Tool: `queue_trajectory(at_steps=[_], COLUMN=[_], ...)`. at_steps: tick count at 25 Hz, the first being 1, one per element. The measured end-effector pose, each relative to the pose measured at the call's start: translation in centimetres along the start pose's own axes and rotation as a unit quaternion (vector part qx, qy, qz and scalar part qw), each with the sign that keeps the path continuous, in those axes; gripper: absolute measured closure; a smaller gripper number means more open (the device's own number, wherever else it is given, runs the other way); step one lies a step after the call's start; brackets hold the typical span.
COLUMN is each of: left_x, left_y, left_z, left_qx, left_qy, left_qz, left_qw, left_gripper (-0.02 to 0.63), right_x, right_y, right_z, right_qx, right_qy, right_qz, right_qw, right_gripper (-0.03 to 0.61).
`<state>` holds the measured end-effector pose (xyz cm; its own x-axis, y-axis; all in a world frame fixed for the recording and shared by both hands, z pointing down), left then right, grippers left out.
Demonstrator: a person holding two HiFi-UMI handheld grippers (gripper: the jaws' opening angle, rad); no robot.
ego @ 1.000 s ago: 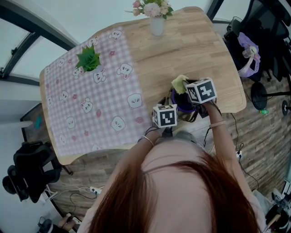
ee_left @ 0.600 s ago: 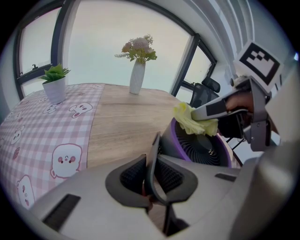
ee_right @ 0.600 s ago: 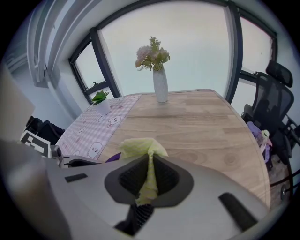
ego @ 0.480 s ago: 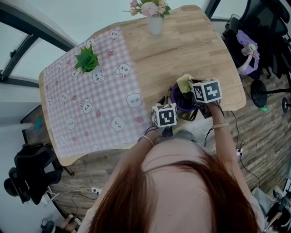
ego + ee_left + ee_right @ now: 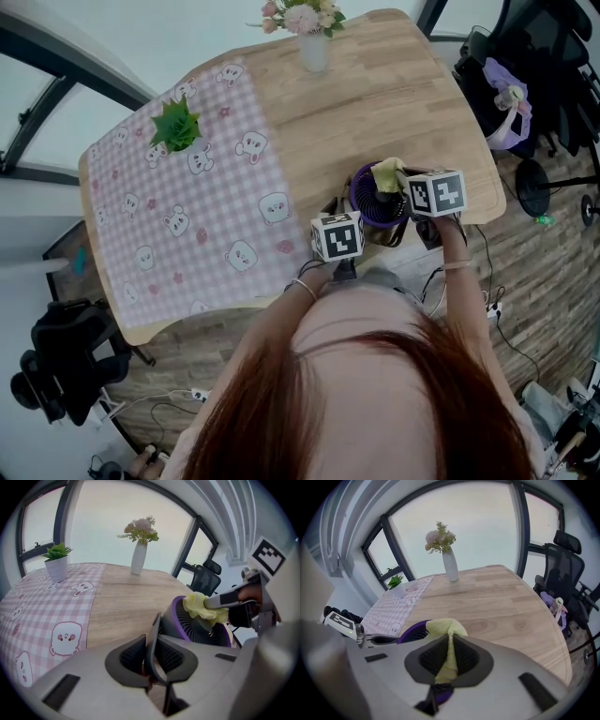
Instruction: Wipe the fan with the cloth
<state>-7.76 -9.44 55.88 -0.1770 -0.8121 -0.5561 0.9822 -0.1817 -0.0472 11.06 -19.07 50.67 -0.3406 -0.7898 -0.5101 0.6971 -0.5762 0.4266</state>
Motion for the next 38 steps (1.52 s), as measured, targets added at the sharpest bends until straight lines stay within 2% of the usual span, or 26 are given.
queue_trajectory(at_steps=[23,38], left_x=[-0.1,-0.1], left_y=[0.3,0.1], left_z=[-0.2,-0.1], left_qx=[0.008,0.004], left_qy=[0.006,0.003], left_qz=[-0.001,-0.007], left_qw=[0.9999,1.0000], left_gripper=[0.563,0.561], right_x=[-4.5,-7.1], right_y=[-0.2,-2.5], right_z=[-2.3,-2.7], right_qx=[0.030,0.048], right_qy=[0.017,0.026], right_qz=[0.047,0.055], right_qw=[0.998,0.997], right_gripper=[0.554,0.554])
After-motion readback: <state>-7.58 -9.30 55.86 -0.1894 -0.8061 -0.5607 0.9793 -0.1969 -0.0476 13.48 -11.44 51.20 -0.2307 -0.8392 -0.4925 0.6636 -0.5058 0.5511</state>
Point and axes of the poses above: the fingertips, and each gripper's own axes: z forward along the fingers, y to its right, x out of its top, the point moved 10 cm from there along -z, backward along the fingers, and after that the axes turned 15 degrees about x, right-handed, at the moved point
